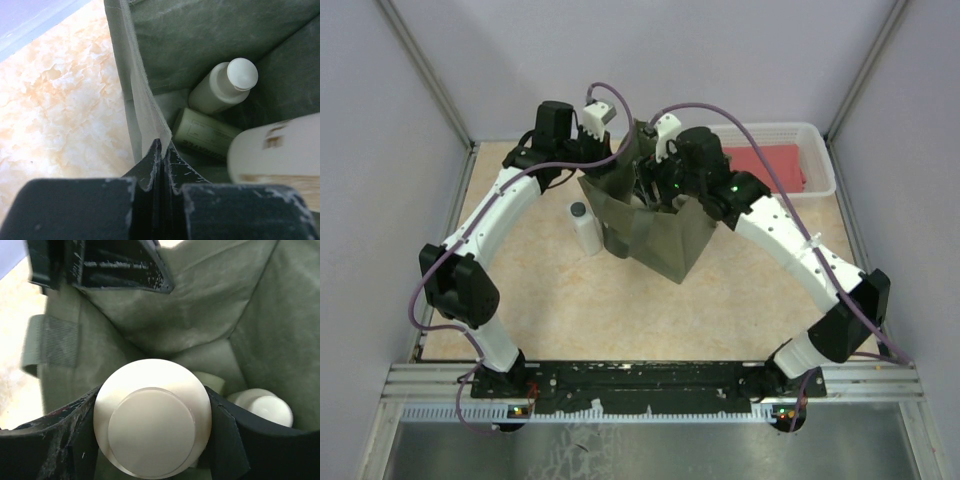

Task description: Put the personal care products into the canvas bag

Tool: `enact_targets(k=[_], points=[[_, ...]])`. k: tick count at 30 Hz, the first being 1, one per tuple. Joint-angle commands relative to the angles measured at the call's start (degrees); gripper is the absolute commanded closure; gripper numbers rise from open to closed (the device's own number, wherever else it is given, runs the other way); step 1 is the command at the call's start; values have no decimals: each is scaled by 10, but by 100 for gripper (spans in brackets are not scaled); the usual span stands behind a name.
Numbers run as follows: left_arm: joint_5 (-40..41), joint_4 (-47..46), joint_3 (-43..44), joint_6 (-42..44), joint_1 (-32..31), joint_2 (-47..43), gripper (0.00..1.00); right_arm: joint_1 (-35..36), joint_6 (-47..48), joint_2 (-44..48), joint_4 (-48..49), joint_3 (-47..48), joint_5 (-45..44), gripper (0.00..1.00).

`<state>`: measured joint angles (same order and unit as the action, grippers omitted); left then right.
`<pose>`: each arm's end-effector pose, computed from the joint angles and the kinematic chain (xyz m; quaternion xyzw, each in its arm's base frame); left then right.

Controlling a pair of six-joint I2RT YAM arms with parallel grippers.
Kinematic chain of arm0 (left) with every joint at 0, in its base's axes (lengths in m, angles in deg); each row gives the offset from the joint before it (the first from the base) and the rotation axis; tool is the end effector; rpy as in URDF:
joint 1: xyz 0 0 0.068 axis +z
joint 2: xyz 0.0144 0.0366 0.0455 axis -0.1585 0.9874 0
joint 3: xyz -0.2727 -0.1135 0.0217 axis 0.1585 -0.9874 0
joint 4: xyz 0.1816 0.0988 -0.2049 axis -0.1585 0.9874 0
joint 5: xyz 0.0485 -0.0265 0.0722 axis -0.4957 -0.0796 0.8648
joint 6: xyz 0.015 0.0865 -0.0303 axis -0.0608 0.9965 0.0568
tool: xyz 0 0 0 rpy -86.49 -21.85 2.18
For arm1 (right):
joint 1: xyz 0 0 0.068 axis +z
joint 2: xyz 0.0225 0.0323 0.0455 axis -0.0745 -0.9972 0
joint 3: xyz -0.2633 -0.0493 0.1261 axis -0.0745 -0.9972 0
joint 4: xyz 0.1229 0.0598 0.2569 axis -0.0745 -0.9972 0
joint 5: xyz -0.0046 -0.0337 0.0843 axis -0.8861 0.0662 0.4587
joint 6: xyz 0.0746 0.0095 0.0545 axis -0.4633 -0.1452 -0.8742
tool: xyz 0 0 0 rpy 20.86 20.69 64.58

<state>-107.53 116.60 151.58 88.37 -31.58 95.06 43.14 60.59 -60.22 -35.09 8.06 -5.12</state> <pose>0.4266 -0.2132 0.3722 0.3123 0.7940 -0.2466 0.4596 0.3216 0.2690 0.3999 -0.2898 0.7893 0.2239 0.4929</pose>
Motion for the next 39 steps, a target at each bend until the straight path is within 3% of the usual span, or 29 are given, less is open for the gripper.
enact_targets(k=[1, 9, 18, 39], points=[[-14, 33, 32, 7, 1, 0, 100, 2, -42, 16, 232, -29, 67, 99], [-21, 33, 34, 6, 1, 0, 100, 1, -62, -8, 356, -104, 72, 99], [-16, 39, 36, 4, 0, -3, 100, 2, -47, -76, 385, -88, 57, 99], [-4, 71, 90, 8, 2, 19, 100, 10, 7, -249, 143, 50, -96, 98]])
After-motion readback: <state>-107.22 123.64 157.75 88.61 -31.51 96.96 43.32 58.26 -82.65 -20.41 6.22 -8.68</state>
